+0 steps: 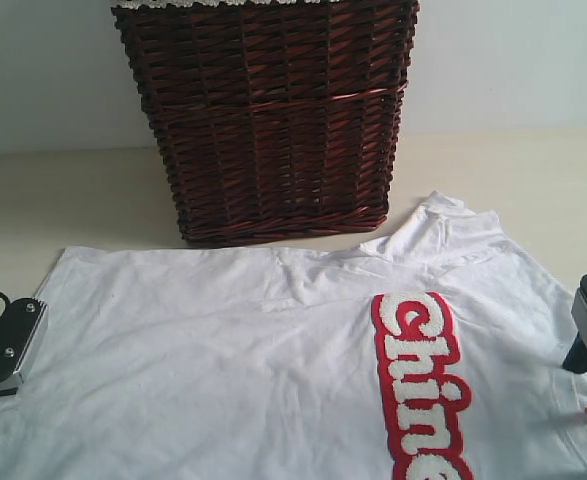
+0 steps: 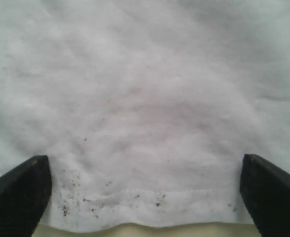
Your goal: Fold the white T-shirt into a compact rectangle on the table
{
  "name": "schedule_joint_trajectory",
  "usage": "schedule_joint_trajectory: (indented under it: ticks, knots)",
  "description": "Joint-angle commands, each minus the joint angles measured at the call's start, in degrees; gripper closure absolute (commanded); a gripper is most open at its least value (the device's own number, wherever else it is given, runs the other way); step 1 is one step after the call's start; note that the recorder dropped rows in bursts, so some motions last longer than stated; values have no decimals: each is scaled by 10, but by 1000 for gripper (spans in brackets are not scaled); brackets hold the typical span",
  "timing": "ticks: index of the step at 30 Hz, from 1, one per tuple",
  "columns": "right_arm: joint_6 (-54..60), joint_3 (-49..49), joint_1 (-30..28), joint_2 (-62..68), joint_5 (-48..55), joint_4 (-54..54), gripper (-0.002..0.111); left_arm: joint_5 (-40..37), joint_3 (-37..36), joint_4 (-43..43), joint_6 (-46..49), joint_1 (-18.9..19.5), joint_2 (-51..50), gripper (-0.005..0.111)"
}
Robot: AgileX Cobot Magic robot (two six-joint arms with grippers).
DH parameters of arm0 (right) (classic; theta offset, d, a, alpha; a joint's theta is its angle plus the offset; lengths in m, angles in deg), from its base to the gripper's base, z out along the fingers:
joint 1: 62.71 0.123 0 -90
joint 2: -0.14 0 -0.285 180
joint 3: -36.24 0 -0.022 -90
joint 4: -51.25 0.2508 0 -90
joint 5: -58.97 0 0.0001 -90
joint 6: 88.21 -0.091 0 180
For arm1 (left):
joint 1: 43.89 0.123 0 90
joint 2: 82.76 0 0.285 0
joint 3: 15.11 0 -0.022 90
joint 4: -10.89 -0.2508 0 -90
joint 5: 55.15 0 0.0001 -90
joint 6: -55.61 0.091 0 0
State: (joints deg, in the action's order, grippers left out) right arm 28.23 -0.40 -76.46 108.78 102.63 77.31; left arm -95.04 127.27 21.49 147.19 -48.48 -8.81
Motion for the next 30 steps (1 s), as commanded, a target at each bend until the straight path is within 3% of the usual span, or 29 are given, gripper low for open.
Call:
schedule_joint_trajectory:
  ticks: [1,7,10,12,15,18,20,30]
  knots:
    - [7,-10,-3,0,-48,-16,3,-2,-1,6,1,0,-4,2]
    - [4,-10,-3,19,-48,-40,4,-2,-1,6,1,0,-4,2]
    - [4,-10,-3,34,-50,-43,9,-2,-1,6,1,0,-4,2]
    - [3,-10,-3,44,-50,-49,24,-2,-1,6,1,0,-4,2]
    - [2,-10,-3,45,-58,-56,63,-2,-1,6,1,0,-4,2]
    - [-18,-10,-3,45,-60,-57,94,-2,-1,6,1,0,-4,2]
    - [-39,-10,-3,45,-61,-57,108,-2,-1,6,1,0,-4,2]
    - [-39,-10,-3,45,-61,-56,108,-2,-1,6,1,0,-4,2]
